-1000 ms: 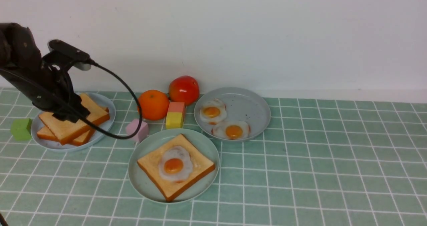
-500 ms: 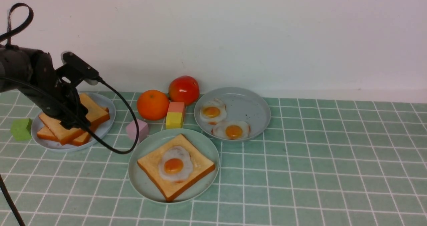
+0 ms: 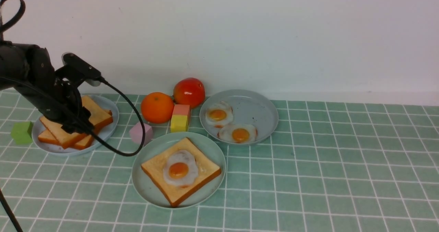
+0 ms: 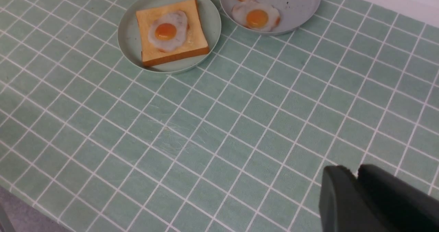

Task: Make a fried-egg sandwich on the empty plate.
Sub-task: Use the left arm to grab a slice of bread, then use the left arm to place a slice of bread on the fried egg in the middle

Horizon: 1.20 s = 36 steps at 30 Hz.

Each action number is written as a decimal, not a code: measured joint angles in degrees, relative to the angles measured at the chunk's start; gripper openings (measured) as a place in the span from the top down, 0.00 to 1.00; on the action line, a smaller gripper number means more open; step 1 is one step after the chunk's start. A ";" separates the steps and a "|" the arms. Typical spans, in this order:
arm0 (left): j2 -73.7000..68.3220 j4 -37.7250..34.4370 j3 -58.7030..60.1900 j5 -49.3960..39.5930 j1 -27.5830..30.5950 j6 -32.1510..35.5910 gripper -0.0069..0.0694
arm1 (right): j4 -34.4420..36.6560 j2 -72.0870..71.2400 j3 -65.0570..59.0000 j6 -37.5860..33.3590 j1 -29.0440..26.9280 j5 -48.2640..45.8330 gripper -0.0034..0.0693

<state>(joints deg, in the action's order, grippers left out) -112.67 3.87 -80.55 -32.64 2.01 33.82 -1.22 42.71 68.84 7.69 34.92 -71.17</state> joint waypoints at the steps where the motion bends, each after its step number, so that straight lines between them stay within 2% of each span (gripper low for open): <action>1: -0.08 0.00 0.00 0.00 0.00 0.00 0.41 | 0.00 0.00 0.00 0.00 0.00 0.01 0.82; 11: -3.40 1.95 0.00 2.09 0.00 0.37 0.42 | -0.06 0.00 0.00 0.00 0.00 -0.17 0.81; 15: -3.40 2.20 0.00 2.49 0.00 0.37 0.45 | 0.42 0.00 0.00 0.00 0.00 -0.58 0.81; 17: -3.40 2.34 0.00 2.54 0.00 0.37 0.54 | 1.22 0.00 0.00 0.00 0.00 -0.58 0.81; 18: -3.40 2.34 0.00 2.54 0.00 0.37 0.55 | 1.22 0.00 0.00 0.00 0.00 -0.58 0.81; 22: -3.14 2.34 -0.04 1.83 -0.27 0.37 0.84 | 1.66 0.00 0.00 0.00 0.00 -0.58 0.80; 23: -2.78 2.40 -0.04 1.41 -0.27 0.37 0.87 | 1.66 0.00 0.00 0.00 0.00 -0.58 0.80; 30: 4.79 -1.32 -0.04 -4.85 -1.26 -2.14 0.88 | 1.66 0.00 0.00 -0.06 0.00 -1.52 0.80; 33: 12.09 -3.20 1.04 -8.90 -7.28 -10.45 0.88 | 1.66 0.00 0.00 -1.08 0.00 -1.52 0.79; 34: 12.09 -3.23 1.04 -8.90 -7.28 -10.45 0.88 | 1.66 0.00 0.00 -1.13 0.00 -1.52 0.79; 36: 15.52 -2.97 3.80 -11.04 -13.97 -15.05 0.88 | 1.66 0.00 0.00 -1.39 0.00 -1.52 0.79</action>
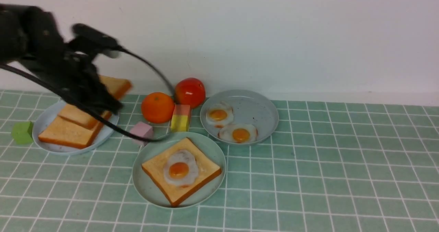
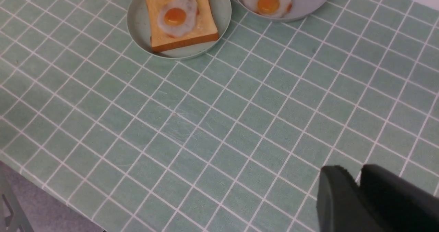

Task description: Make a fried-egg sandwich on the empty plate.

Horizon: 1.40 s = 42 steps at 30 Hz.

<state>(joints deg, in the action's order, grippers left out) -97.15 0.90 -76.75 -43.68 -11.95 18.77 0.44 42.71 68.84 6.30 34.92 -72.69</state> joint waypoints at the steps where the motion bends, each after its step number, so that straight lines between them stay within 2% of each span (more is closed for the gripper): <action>1: 0.97 0.91 1.92 -0.68 -3.73 -1.68 0.88 | 0.00 0.00 0.00 -0.17 0.00 0.00 0.78; 5: 1.08 6.43 7.32 -1.15 -14.86 -8.06 0.88 | 0.00 0.00 0.00 -1.24 0.00 0.00 0.78; 6: 1.08 6.76 7.52 -1.09 -15.37 -8.06 0.88 | 0.00 0.00 0.00 -1.24 0.00 0.00 0.78; 8: 0.40 11.76 8.93 0.34 -21.52 -12.05 0.88 | 0.00 0.00 0.00 -1.55 0.00 0.00 0.77; 11: -0.95 15.95 9.04 2.04 -25.27 -14.51 0.88 | 0.27 -0.53 0.00 -1.61 0.00 0.00 0.77; 23: -7.53 18.20 9.22 5.02 -26.88 -15.88 0.88 | 4.35 -6.94 0.00 -1.61 0.00 0.00 0.76; 27: -7.53 17.93 9.22 5.07 -26.88 -15.88 0.82 | 4.93 -8.55 0.00 -1.61 0.00 0.00 0.76; 32: -6.86 16.66 9.22 3.97 -26.88 -15.95 0.56 | 5.17 -10.28 0.00 -0.33 0.00 0.00 0.75; 33: -5.88 15.73 9.22 3.47 -26.88 -16.50 0.47 | 5.22 -10.64 0.00 -0.05 0.00 0.00 0.75; 36: -1.77 11.71 9.22 2.51 -27.02 -18.77 0.34 | 5.22 -11.65 -0.07 0.72 0.00 0.00 0.74; 37: 0.50 10.36 9.22 1.99 -27.26 -19.86 0.33 | 5.11 -12.24 -0.27 0.87 0.00 0.00 0.74; 39: 5.04 9.18 9.37 0.52 -28.12 -22.15 0.36 | 4.52 -13.55 -1.05 1.15 0.00 0.00 0.73; 41: 10.74 8.68 9.86 -0.72 -29.45 -24.07 0.43 | 3.36 -14.89 -1.91 1.58 0.00 -0.06 0.73; 42: 17.36 8.27 11.22 -0.76 -30.63 -26.25 0.54 | 2.07 -16.98 -3.11 2.27 0.00 -0.06 0.73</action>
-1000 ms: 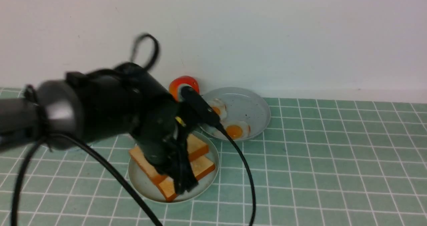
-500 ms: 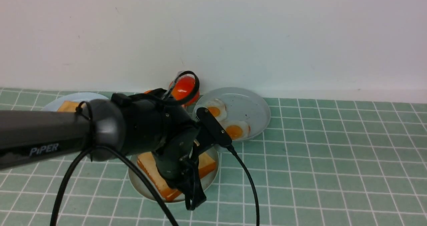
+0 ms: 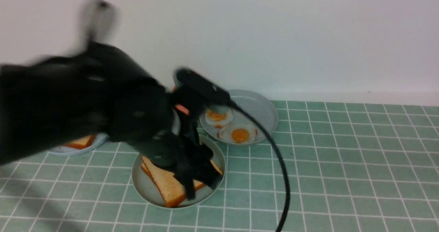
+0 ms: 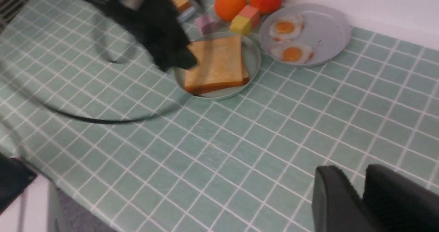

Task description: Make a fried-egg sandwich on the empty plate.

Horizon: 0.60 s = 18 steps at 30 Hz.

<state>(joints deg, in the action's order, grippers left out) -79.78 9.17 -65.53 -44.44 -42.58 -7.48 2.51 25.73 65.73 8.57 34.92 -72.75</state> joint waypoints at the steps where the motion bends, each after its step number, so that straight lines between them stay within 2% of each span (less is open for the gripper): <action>1: 4.44 -0.44 1.39 0.58 -0.78 -1.33 0.63 | -0.69 -1.05 -0.88 0.35 0.00 0.00 0.73; 2: 7.18 -0.74 2.86 1.46 -1.32 -2.12 0.68 | -1.14 -2.15 -1.44 0.48 0.00 0.00 0.73; 4: 17.37 -1.96 8.38 5.26 -2.39 -4.74 0.86 | -2.51 -5.29 -4.19 1.45 0.00 0.00 0.73; 6: 24.75 -3.50 13.55 9.07 -2.95 -6.04 0.93 | -2.94 -7.42 -6.37 2.40 0.00 0.00 0.74; 10: 42.50 -7.60 28.98 21.35 -3.35 -7.35 0.93 | -3.81 -11.09 -12.04 5.63 0.00 0.00 0.80; 13: 52.72 -8.04 38.52 30.01 -3.35 -7.58 0.93 | -3.94 -11.80 -14.83 8.10 0.00 0.00 0.86; 15: 62.61 -8.06 47.71 39.18 -3.35 -7.70 0.93 | -3.94 -11.93 -17.67 11.07 0.00 0.00 0.93; 18: 69.92 -8.71 53.86 44.44 -3.35 -7.69 0.93 | -3.98 -11.93 -20.88 13.30 0.00 3.31 0.96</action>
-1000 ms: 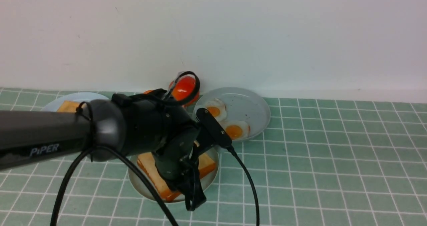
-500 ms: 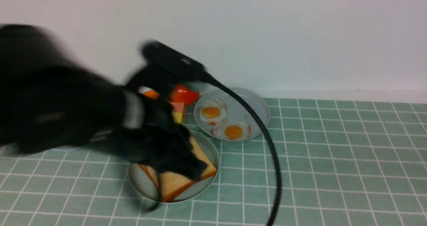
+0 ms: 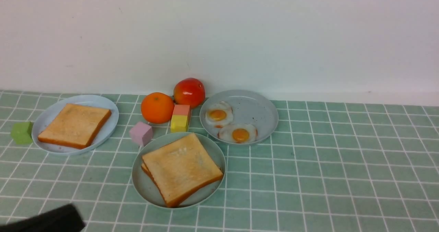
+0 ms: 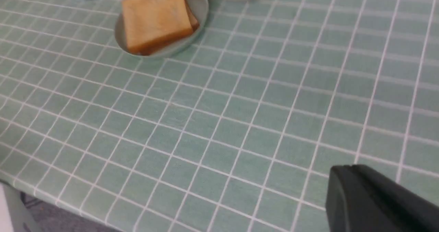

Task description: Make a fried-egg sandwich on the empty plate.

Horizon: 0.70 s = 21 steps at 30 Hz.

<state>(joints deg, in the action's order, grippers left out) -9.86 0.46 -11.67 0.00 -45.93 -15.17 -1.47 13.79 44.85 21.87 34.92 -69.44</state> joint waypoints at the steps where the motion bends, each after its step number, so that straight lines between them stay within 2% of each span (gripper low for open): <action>1: 1.67 -0.46 1.24 0.68 0.00 0.00 0.93 | 0.00 0.00 -0.91 0.60 0.00 1.28 0.96; 8: 6.53 -1.85 5.75 1.05 0.00 0.42 0.93 | -0.07 0.00 -10.11 7.55 0.00 21.49 0.97; 11: 6.53 -1.89 6.44 0.85 0.00 0.46 0.93 | -0.93 0.00 -13.84 8.74 0.00 27.09 0.96; 15: 6.53 -1.89 6.64 0.00 0.00 0.48 0.93 | -1.15 0.00 -18.26 9.19 0.00 31.07 0.96; 21: 6.53 -1.89 6.64 -1.23 0.00 0.52 0.93 | -1.26 0.00 -22.82 9.37 0.00 31.66 0.95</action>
<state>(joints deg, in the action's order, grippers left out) -3.33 -1.43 -5.03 -1.23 -45.93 -14.65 -2.73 13.79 22.03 31.24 34.92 -37.78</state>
